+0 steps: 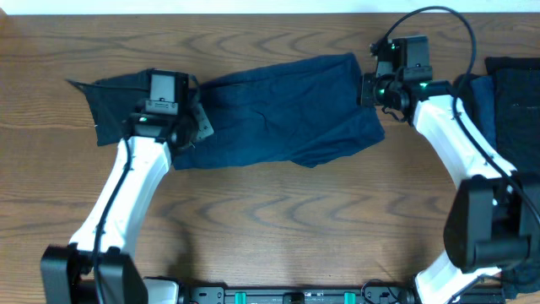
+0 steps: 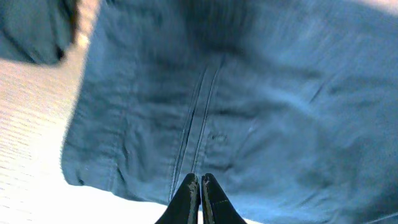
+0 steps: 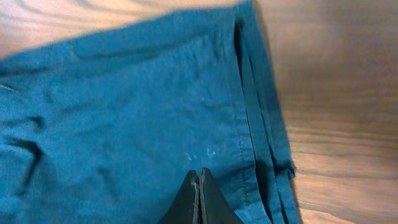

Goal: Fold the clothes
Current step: 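Lay the folded edge down and open both grippers, then move both grippers inward onto the folded shorts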

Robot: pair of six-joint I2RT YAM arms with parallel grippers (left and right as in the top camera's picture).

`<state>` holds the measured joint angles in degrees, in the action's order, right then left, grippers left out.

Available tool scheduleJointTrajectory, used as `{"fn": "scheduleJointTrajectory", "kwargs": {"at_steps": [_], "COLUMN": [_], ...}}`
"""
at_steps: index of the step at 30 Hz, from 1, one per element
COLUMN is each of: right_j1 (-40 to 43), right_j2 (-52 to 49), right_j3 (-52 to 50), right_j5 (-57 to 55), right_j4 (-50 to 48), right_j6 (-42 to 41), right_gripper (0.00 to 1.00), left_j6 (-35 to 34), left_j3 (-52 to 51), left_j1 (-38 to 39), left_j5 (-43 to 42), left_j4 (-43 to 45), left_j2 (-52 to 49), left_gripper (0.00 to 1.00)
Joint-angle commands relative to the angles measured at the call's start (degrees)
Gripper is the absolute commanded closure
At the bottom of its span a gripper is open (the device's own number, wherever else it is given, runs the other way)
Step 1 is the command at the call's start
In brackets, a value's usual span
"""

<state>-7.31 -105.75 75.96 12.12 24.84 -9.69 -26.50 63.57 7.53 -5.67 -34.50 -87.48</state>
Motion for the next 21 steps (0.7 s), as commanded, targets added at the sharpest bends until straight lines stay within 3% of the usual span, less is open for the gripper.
{"fn": "scheduleJointTrajectory", "kwargs": {"at_steps": [1,10,15,21], "right_j1": [-0.3,0.3,1.9,4.7], "right_j2": [-4.9,-15.9,-16.3,-14.7], "right_j3": [0.1,0.1,0.1,0.1], "right_j5": [-0.1,-0.4,-8.1,-13.1], "right_j4": [0.0,2.1,12.0,25.4], "right_j6": [2.1,1.6,-7.3,-12.2], "right_gripper": [0.99,0.99,0.99,0.99], "left_j6": [1.0,1.5,4.5,6.0], "left_j3": [-1.2,-1.2,-1.2,-1.2], "left_j1": [1.2,1.8,1.8,2.2], "left_j5": [-0.4,-0.3,-0.4,-0.7], "left_j4": [-0.5,-1.1,-3.4,-6.7], "left_j2": [-3.5,-9.1,-9.3,-9.3], "left_gripper": [0.94,0.94,0.94,0.94]}}
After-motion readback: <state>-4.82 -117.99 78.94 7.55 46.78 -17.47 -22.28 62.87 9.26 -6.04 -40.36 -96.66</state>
